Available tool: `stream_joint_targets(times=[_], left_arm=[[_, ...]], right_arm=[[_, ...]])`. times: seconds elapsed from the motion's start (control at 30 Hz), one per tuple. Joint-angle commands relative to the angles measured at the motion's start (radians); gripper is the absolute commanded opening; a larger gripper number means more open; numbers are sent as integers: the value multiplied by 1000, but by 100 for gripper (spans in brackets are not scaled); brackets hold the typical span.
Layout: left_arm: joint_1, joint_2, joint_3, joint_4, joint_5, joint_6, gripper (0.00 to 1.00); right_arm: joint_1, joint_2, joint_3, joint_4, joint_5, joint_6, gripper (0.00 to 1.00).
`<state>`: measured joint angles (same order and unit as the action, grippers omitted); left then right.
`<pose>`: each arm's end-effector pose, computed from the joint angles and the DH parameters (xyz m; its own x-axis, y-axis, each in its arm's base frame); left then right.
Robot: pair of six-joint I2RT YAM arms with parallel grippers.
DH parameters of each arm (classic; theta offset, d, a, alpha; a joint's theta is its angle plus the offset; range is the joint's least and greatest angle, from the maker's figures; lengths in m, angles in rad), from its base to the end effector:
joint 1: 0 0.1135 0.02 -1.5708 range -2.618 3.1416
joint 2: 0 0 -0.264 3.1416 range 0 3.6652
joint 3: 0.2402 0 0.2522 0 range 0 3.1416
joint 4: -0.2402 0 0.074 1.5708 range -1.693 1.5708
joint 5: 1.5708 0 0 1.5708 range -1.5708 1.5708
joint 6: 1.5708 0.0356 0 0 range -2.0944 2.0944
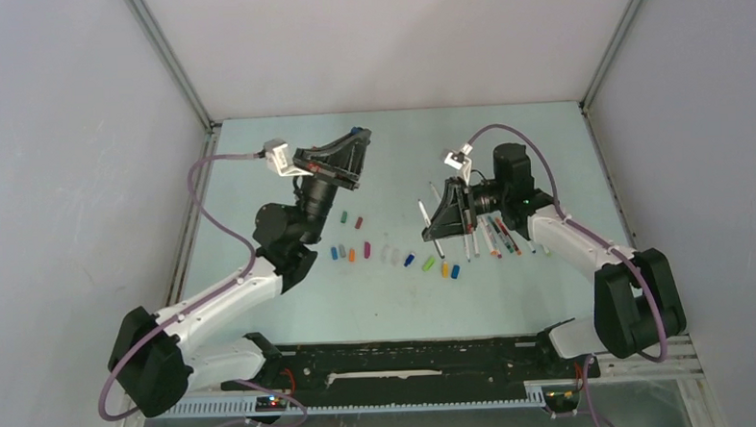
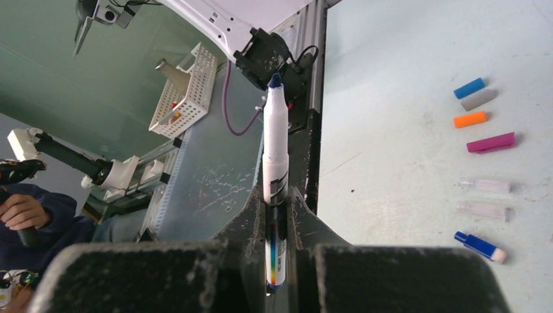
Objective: Open the pen caps
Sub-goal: Open the pen cap from the pen, then place the pen cap at the center of the board.
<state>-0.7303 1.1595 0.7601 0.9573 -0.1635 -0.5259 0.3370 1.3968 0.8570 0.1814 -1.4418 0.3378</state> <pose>0.1946 -0.1665 0.3733 0.0623 -0.7207 -0.6905 0.6783 0.5381 -0.5004 0.2609 0.1288 0.2715 -0.6169 -0.1710 -0.7682 -0.7573 -0.1367 0.6386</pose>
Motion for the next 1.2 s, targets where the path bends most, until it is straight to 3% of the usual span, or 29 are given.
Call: stream_joint_targets(times=[0.0, 0.2, 0.37, 0.57, 0.87, 1.17], left_arm=[[9, -20, -2, 58, -86, 39, 0], [65, -98, -58, -96, -53, -54, 0], [140, -167, -103, -383, 36, -173, 0], [172, -161, -127, -636, 147, -207, 0], [164, 101, 40, -993, 179, -135, 0], [107, 390, 260, -1161, 106, -18, 0]], right_arm=[[3, 3, 4, -6, -31, -4, 0], [-49, -13, 4, -82, 22, -103, 0], [-81, -16, 93, -399, 154, -368, 0], [-132, -29, 124, -499, 252, -465, 0], [-196, -24, 125, -505, 251, -466, 0], [-204, -21, 125, -508, 248, -468, 0]])
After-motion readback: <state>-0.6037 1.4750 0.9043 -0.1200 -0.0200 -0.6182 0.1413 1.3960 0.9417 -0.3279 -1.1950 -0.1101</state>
